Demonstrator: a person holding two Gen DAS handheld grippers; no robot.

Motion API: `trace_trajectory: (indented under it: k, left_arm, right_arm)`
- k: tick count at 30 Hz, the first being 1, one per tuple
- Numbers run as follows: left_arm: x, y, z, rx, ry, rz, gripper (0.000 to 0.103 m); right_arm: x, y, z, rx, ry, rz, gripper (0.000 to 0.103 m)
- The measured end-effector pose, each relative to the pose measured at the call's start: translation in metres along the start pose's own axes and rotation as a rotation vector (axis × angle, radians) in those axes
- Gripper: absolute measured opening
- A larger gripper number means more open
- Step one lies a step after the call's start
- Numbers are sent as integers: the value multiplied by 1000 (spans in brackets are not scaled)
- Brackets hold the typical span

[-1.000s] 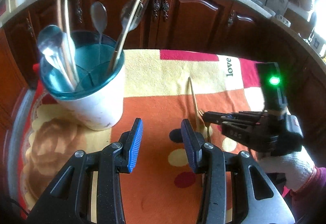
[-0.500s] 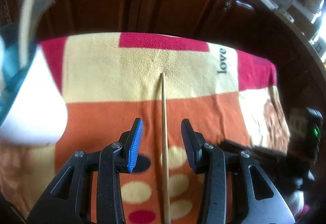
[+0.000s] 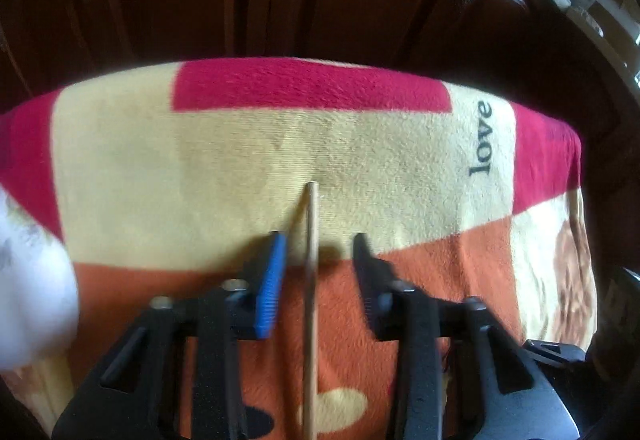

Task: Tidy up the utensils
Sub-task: 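Lift the chopstick with the left tool while the right tool grasps the gold fork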

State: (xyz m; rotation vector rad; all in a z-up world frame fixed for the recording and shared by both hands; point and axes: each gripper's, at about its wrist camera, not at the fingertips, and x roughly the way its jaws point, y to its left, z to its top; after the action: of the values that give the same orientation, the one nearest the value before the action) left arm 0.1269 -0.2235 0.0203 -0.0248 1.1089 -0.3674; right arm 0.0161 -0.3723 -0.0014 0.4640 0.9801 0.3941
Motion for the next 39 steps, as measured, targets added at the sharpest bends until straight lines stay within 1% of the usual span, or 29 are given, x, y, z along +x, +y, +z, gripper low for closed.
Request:
trace_trajectory:
  k: [1,2,6,10,16,21,26,33,39]
  left_arm:
    - [3,-2,0,11,9,10,6]
    - [3,-3,0,15,4,11,6]
    - [-12,3,-8,9,-20,-42,4]
    - [-46,17,-24,-3,-68,-85,4]
    - [-105,30,-47,9,-149,-115,4]
    - [-145,35,-64,31,-203,-107,4]
    - [-172,46,-75,31,-230,-80,4]
    - [-206,57,-83,23,-276,-66,4]
    - [-230,72,-85,6,-307,-57,4]
  right_arm:
    - [0,1,0,-10,-3,-3,4]
    - [-1,3,-1,-21,-8,-7,4]
    - [-6,16,-3,-79,-32,-42,2]
    - [-22,31,-5,-100,-81,-40,2]
    - [-45,60,-9,-151,-141,-50,2]
    - [-61,85,-10,-192,-169,-71,2]
    - [-69,113,-6,-237,-187,-86,2]
    - [-79,155,0,-302,-210,-90,2]
    - [-81,180,4,-332,-227,-82,2]
